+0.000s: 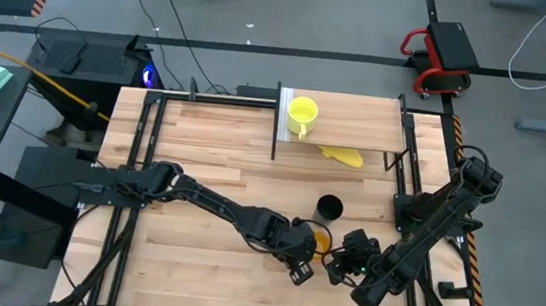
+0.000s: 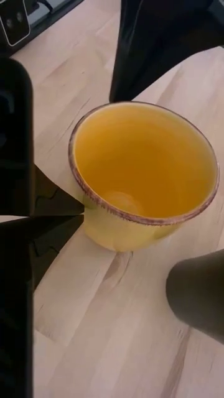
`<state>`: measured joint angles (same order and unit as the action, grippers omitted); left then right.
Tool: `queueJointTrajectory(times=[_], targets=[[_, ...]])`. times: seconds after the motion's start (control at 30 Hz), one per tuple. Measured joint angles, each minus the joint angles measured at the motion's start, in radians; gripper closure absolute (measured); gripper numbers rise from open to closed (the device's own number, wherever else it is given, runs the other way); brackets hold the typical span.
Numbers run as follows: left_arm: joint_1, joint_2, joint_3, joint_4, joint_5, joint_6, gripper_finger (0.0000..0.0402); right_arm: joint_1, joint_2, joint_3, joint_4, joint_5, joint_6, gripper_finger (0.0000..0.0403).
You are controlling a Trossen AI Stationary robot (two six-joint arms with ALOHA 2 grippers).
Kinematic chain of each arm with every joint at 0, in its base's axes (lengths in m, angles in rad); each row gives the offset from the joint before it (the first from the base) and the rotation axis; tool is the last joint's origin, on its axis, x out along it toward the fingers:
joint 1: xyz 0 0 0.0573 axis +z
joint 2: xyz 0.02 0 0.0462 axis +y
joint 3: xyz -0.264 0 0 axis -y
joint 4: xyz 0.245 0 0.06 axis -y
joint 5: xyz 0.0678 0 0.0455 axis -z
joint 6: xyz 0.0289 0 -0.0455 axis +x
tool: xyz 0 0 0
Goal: Stack small to large cups/mugs on shelf
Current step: Put the orange mug on the shelf
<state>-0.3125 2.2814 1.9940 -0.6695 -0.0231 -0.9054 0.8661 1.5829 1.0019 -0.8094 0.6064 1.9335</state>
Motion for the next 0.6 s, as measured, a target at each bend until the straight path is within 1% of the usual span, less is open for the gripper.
queueJointTrajectory(times=[0.13, 0.3, 0.43, 0.6], targets=[[0.000, -0.001, 0.000, 0.043, -0.002, 0.000, 0.0390, -0.001, 0.000, 0.000, -0.003, 0.001, 0.000, 0.0402], [0.002, -0.005, 0.000, 0.042, 0.000, 0.002, 0.0378, 0.000, 0.000, 0.000, -0.003, -0.005, 0.000, 0.0402], [0.004, -0.035, -0.001, 0.009, -0.005, 0.024, 0.0376, 0.000, 0.000, 0.000, -0.005, -0.009, 0.000, 0.0402], [0.009, -0.053, 0.000, -0.066, -0.027, 0.028, 0.0384, 0.000, 0.000, 0.000, -0.005, -0.016, 0.000, 0.0402]])
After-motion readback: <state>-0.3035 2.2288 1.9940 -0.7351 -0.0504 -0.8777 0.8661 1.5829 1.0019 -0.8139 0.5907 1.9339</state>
